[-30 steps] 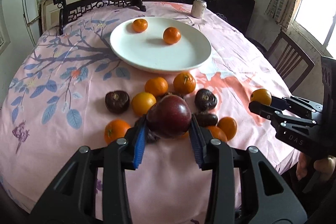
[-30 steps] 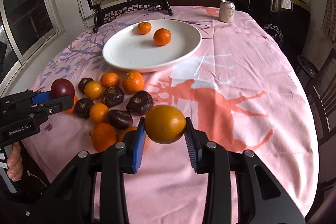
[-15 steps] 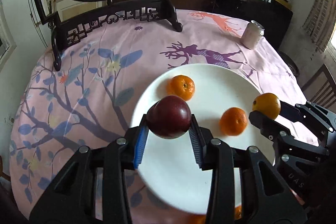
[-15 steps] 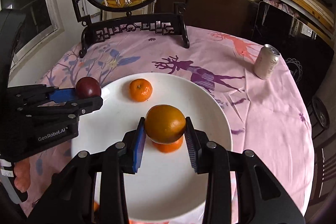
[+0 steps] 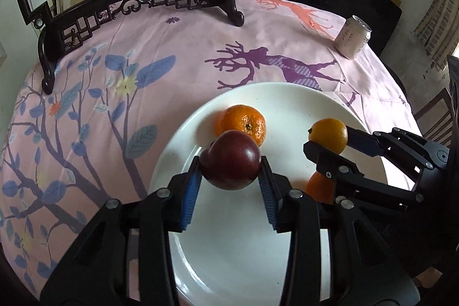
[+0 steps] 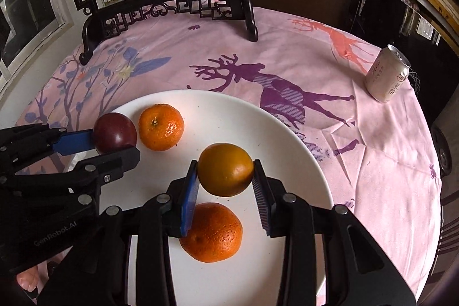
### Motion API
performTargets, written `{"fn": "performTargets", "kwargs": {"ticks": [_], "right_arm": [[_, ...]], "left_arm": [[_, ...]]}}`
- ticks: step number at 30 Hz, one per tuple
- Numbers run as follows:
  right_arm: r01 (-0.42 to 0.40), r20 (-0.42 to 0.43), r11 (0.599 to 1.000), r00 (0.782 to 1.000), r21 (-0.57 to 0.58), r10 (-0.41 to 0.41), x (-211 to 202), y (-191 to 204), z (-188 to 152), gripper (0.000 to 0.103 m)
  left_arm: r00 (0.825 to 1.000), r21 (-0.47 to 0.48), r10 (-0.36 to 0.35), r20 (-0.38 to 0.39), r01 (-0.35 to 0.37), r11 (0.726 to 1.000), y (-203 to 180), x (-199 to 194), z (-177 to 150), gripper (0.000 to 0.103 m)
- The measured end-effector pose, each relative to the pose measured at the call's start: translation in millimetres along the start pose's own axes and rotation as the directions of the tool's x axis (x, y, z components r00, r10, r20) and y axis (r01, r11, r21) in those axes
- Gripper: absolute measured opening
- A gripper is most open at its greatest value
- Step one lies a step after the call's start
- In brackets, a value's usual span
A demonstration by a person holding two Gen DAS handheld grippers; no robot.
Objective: Organize fruits
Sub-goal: 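Lower the citrus and plum onto the white plate and open both tools, then grasp an orange with the right tool while the left tool grasps a tangerine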
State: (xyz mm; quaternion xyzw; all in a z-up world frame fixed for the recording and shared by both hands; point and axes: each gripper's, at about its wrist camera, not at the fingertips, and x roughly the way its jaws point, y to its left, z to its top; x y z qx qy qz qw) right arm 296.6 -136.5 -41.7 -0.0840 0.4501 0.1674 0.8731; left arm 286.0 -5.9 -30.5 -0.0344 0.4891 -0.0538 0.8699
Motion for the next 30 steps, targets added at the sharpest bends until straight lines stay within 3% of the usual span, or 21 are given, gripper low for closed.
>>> {"fn": "performTargets", "kwargs": {"ticks": [3, 4, 8, 10, 11, 14, 20, 24, 30], "right_arm": [[0.078, 0.050, 0.997, 0.996, -0.001, -0.078, -12.9, -3.4, -0.1, 0.061], [0.081, 0.066, 0.997, 0.995, 0.005, -0.081, -18.7, -6.3, -0.2, 0.061], [0.085, 0.088, 0.996, 0.992, 0.007, -0.085, -52.3, -11.1, -11.3, 0.061], [0.094, 0.102, 0.996, 0.990, -0.001, -0.093, -75.8, -8.0, -27.5, 0.067], [0.096, 0.116, 0.995, 0.989, -0.001, -0.095, -89.3, -5.6, -39.9, 0.072], [0.108, 0.147, 0.993, 0.983, 0.043, -0.113, -123.4, 1.8, -87.8, 0.102], [0.071, 0.154, 0.985, 0.983, 0.160, -0.096, -160.4, 19.5, -174.1, 0.102], [0.099, 0.154, 0.981, 0.980, 0.164, -0.124, -177.1, 24.4, -191.8, 0.102], [0.111, 0.179, 0.981, 0.974, 0.157, -0.138, -193.4, 28.6, -199.7, 0.102]], "left_arm": [[0.999, -0.021, 0.009, 0.042, -0.008, 1.000, 4.7, -16.1, 3.3, 0.065], [0.998, -0.026, -0.002, 0.062, 0.003, 1.000, 6.5, -24.3, 3.6, 0.079], [0.991, -0.022, -0.034, 0.130, 0.037, 0.999, 10.8, -68.5, -5.9, 0.082], [0.985, -0.006, -0.046, 0.166, 0.048, 0.999, 11.6, -96.4, -23.0, 0.088], [0.982, 0.004, -0.033, 0.184, 0.032, 0.999, 11.3, -109.9, -35.8, 0.091], [0.973, 0.030, -0.001, 0.232, -0.006, 1.000, 8.8, -141.0, -79.7, 0.094], [0.969, -0.014, 0.006, 0.246, -0.003, 1.000, 14.3, -164.8, -165.2, 0.095], [0.971, -0.019, 0.018, 0.237, -0.014, 1.000, 14.5, -169.5, -195.0, 0.095], [0.970, -0.004, 0.026, 0.243, -0.025, 1.000, 10.8, -177.8, -213.2, 0.095]]}}
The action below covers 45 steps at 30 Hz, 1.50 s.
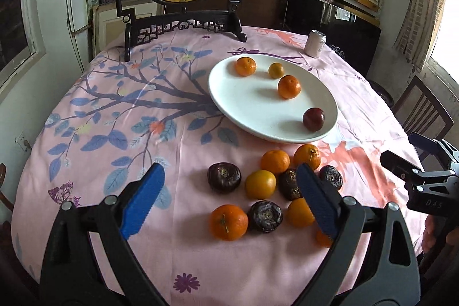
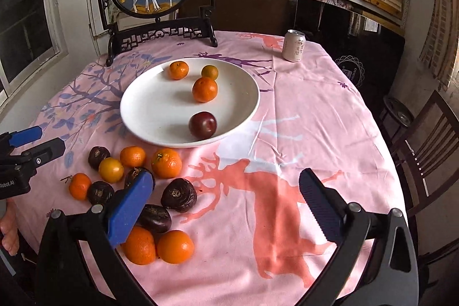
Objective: Organize fruits
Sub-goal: 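Grasp an orange with the right tool while the left tool grasps a tangerine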
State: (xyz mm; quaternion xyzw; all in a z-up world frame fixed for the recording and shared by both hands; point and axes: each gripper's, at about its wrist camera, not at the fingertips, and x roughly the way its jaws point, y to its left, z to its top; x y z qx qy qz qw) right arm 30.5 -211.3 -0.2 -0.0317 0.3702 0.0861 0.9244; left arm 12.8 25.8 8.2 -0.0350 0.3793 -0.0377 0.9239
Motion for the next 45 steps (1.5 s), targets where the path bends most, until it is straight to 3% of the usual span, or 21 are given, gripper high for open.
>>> {"fn": "performTargets", "kwargs": {"ticks": [7, 16, 17, 20, 27, 30, 31, 32, 34, 39, 45], "right_arm": [[-0.012, -0.019, 1.000, 1.000, -0.017, 0.012, -2.0, 4.7, -12.2, 0.102], [-0.050, -0.112, 0.998, 0.993, -0.048, 0.044, -1.3, 10.3, -61.0, 0.102], [-0.058, -0.119, 0.997, 0.992, -0.047, 0.052, -0.6, 9.9, -65.0, 0.100], [-0.101, -0.150, 0.994, 0.984, -0.035, 0.095, 5.6, 8.2, -71.9, 0.081], [-0.201, -0.195, 0.980, 0.961, -0.013, 0.194, 33.9, 13.7, -72.5, 0.073], [-0.265, -0.227, 0.964, 0.939, 0.009, 0.260, 49.0, 18.6, -68.8, 0.064], [-0.248, -0.214, 0.968, 0.947, -0.022, 0.238, 49.1, 24.3, -67.7, 0.058], [-0.260, -0.214, 0.965, 0.945, -0.029, 0.248, 48.9, 27.8, -66.6, 0.042], [-0.277, -0.219, 0.961, 0.938, -0.008, 0.269, 48.2, 28.2, -63.9, 0.041], [-0.186, -0.198, 0.983, 0.963, -0.007, 0.181, 30.2, 17.3, -65.7, 0.041], [-0.154, -0.195, 0.988, 0.968, 0.026, 0.156, 18.9, -2.2, -73.0, 0.041]], "left_arm": [[1.000, -0.006, 0.005, -0.024, -0.005, 1.000, 5.2, -0.8, -10.9, 0.095], [0.998, -0.009, 0.007, -0.065, -0.008, 1.000, 19.0, 1.2, -33.5, 0.095], [0.997, -0.010, 0.009, -0.071, -0.010, 1.000, 20.9, 1.8, -35.7, 0.095], [0.996, -0.019, 0.015, -0.087, -0.017, 1.000, 25.9, 2.7, -41.5, 0.095], [0.994, -0.013, 0.016, -0.107, -0.018, 1.000, 27.6, -2.0, -53.4, 0.095], [0.992, -0.004, 0.015, -0.122, -0.016, 1.000, 24.6, -1.0, -56.7, 0.095], [0.992, -0.004, 0.016, -0.126, -0.016, 1.000, 24.0, -0.4, -57.3, 0.095], [0.992, -0.003, 0.016, -0.129, -0.017, 1.000, 23.7, 0.0, -57.5, 0.095], [0.991, -0.003, 0.023, -0.131, -0.024, 1.000, 24.0, 1.6, -57.4, 0.095], [0.989, 0.003, 0.030, -0.142, -0.030, 1.000, 21.8, 10.2, -57.5, 0.095], [0.986, 0.038, 0.036, -0.162, -0.030, 0.999, 12.7, 26.9, -62.8, 0.093]]}}
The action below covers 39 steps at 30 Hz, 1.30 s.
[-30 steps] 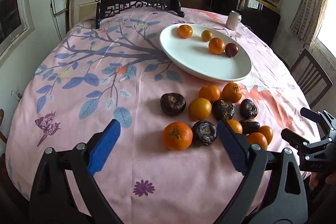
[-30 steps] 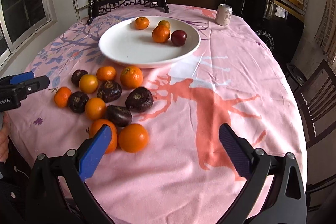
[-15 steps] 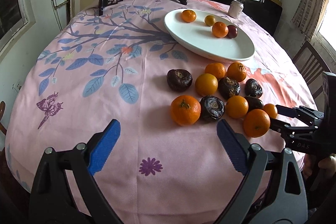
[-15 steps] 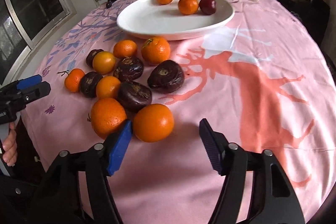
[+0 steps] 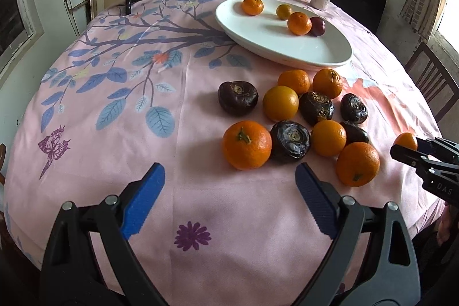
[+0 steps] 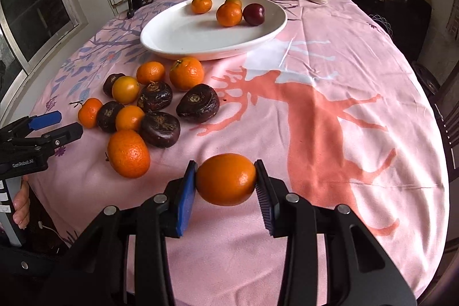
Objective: Organize fruits
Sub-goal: 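Grasp an orange with the right tool while the left tool grasps a tangerine, then carry the orange and tangerine onto the white plate and open both tools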
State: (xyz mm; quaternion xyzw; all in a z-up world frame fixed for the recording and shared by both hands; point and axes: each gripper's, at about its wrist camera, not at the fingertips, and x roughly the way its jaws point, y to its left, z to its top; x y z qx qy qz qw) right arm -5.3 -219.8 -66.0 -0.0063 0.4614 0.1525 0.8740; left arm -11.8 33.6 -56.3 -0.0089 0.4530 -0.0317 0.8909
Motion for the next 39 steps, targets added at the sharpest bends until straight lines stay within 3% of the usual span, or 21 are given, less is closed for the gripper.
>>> {"fn": "performTargets", "kwargs": {"ticks": [5, 9, 10, 11, 14, 24, 31, 35, 39], "right_arm": [[-0.007, 0.007, 1.000, 1.000, 0.011, 0.007, -3.3, -2.3, -0.6, 0.041], [-0.012, 0.000, 1.000, 1.000, 0.013, 0.012, -2.1, -2.4, -0.6, 0.041], [-0.016, -0.002, 1.000, 1.000, 0.012, 0.016, -1.6, -1.9, -0.4, 0.041], [-0.019, -0.003, 1.000, 1.000, 0.013, 0.019, -1.3, -1.4, -0.1, 0.040], [-0.021, 0.002, 1.000, 1.000, 0.013, 0.021, -2.7, 0.6, 1.0, 0.040], [-0.027, 0.022, 1.000, 0.999, 0.013, 0.026, -7.5, 1.4, 6.3, 0.040], [-0.036, 0.032, 0.999, 0.999, 0.008, 0.035, -8.0, 2.0, 14.7, 0.041], [-0.050, 0.049, 0.998, 0.997, -0.035, 0.051, -8.8, 6.8, 39.0, 0.040], [-0.093, 0.086, 0.991, 0.991, -0.099, 0.102, -4.3, 13.3, 88.9, 0.041]], "left_arm": [[0.999, 0.009, -0.012, -0.045, 0.012, 1.000, -0.3, 18.2, -0.3, 0.061], [1.000, 0.022, -0.016, -0.024, 0.017, 1.000, -1.1, 24.6, 4.7, 0.058], [0.999, 0.022, -0.029, -0.018, 0.029, 0.999, -1.1, 26.7, 6.7, 0.052], [0.999, 0.021, -0.047, -0.013, 0.048, 0.999, -1.3, 28.2, 8.5, 0.037], [0.997, 0.013, -0.081, -0.007, 0.081, 0.997, -2.1, 29.2, 13.3, 0.034], [0.994, 0.008, -0.084, 0.069, 0.084, 0.996, -1.8, -1.8, 18.8, 0.034], [0.991, 0.017, -0.116, 0.072, 0.115, 0.993, -6.7, -11.4, 30.7, 0.034], [0.990, 0.031, -0.130, 0.064, 0.128, 0.991, -11.8, -9.9, 61.6, 0.034], [0.991, 0.044, -0.123, 0.056, 0.120, 0.992, -16.1, 4.8, 120.1, 0.034]]}}
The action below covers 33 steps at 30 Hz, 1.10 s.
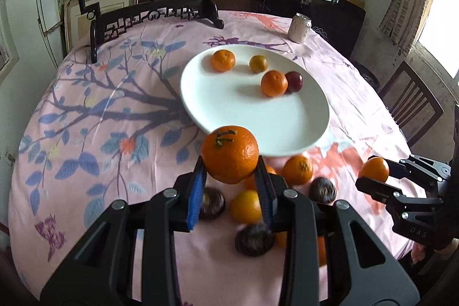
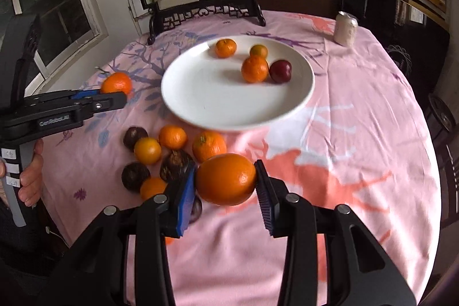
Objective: Organize fruits
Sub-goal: 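Carry the orange and tangerine onto the white plate and open both tools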
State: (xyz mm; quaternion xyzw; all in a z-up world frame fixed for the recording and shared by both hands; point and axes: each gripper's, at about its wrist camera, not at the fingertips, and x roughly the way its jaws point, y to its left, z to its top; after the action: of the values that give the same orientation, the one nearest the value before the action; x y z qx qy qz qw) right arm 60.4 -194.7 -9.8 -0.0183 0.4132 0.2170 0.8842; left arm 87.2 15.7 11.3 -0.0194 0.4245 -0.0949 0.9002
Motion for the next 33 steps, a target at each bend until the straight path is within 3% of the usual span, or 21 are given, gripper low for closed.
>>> {"fn": "performTargets", "kwargs": {"ticks": [3, 8, 14, 20, 21, 23, 24, 28, 31, 33], "right_arm": [[-0.021, 0.019, 0.998, 1.000, -0.061, 0.022, 22.4, 6.2, 44.9, 0.041], [-0.023, -0.015, 0.987, 1.000, -0.159, 0.021, 85.2, 13.6, 99.5, 0.040], [-0.057, -0.093, 0.986, 0.995, -0.159, 0.043, 144.0, -3.4, 122.4, 0.040], [-0.088, -0.093, 0.989, 0.993, -0.115, 0.077, 159.1, -13.7, 126.3, 0.042], [-0.083, -0.089, 0.990, 0.993, -0.117, 0.072, 160.0, -13.9, 126.2, 0.050], [-0.087, -0.074, 0.989, 0.994, -0.120, 0.078, 158.3, -13.3, 126.0, 0.057], [-0.080, -0.066, 0.989, 0.995, -0.127, 0.073, 155.9, -12.1, 125.6, 0.062], [-0.026, -0.027, 0.984, 0.999, -0.176, 0.021, 127.5, -6.2, 117.7, 0.062], [-0.011, -0.009, 0.983, 1.000, -0.183, 0.010, 90.9, -0.9, 98.3, 0.063], [0.003, 0.003, 0.986, 1.000, -0.168, -0.003, 66.2, 2.0, 79.2, 0.073]], "left_arm": [[0.999, -0.034, 0.000, -0.038, -0.001, 0.999, 3.8, 28.0, 44.4, 0.034], [0.994, -0.063, 0.068, -0.090, -0.073, 0.995, 11.0, 85.9, 96.7, 0.035], [0.987, -0.097, 0.040, -0.156, -0.056, 0.994, 17.4, 133.9, 114.5, 0.035], [0.984, -0.109, 0.023, -0.177, -0.043, 0.993, 20.0, 154.6, 119.8, 0.038], [0.985, -0.114, 0.019, -0.174, -0.040, 0.993, 20.8, 155.8, 121.1, 0.040], [0.988, -0.110, 0.022, -0.150, -0.039, 0.993, 20.4, 152.4, 124.4, 0.061], [0.991, -0.106, 0.030, -0.130, -0.044, 0.993, 19.6, 147.7, 126.7, 0.065], [0.997, -0.088, 0.019, -0.075, -0.026, 0.996, 16.4, 119.1, 129.1, 0.068], [1.000, -0.083, -0.001, -0.027, -0.001, 0.997, 14.8, 84.2, 115.6, 0.078], [1.000, -0.068, 0.012, 0.007, -0.011, 0.998, 12.3, 57.9, 96.4, 0.081]]}}
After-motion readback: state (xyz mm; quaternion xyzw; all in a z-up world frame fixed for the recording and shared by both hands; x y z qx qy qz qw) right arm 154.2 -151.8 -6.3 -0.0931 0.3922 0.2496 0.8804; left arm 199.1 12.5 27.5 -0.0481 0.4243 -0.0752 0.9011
